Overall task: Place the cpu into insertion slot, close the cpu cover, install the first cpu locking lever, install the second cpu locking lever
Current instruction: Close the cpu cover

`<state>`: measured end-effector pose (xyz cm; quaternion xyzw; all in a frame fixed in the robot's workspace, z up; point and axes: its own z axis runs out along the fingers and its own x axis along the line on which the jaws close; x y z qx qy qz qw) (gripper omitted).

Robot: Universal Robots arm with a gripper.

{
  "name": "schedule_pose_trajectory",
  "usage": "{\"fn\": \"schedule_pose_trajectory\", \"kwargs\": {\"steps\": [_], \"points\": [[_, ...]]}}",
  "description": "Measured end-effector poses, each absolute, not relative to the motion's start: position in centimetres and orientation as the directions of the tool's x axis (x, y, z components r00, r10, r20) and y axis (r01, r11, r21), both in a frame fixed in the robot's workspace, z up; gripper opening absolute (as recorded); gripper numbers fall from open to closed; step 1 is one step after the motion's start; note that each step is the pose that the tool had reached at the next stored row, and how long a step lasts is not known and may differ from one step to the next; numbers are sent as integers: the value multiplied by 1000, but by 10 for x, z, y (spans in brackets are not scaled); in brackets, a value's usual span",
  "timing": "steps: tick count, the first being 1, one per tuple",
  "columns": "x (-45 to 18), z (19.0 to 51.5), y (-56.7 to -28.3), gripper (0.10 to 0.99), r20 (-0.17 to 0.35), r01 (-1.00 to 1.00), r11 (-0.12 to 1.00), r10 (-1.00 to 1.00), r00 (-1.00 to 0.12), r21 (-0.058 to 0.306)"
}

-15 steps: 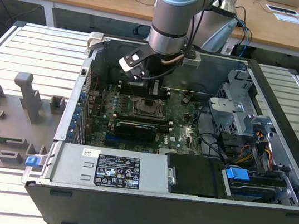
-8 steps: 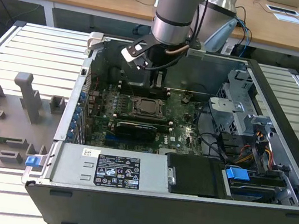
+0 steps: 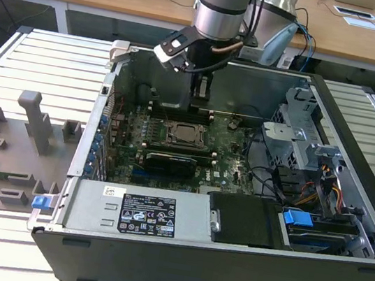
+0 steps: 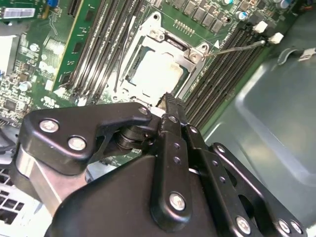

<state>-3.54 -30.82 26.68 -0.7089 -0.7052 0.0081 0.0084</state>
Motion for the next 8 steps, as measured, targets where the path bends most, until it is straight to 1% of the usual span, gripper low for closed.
{"fn": "schedule_pose_trajectory", "kwargs": {"steps": [6,8], "points": [[-35,285,-308,102,0,1000,-5,1000,5,-23],[-35,286,-308,102,1,1000,-5,1000,5,-23]]}}
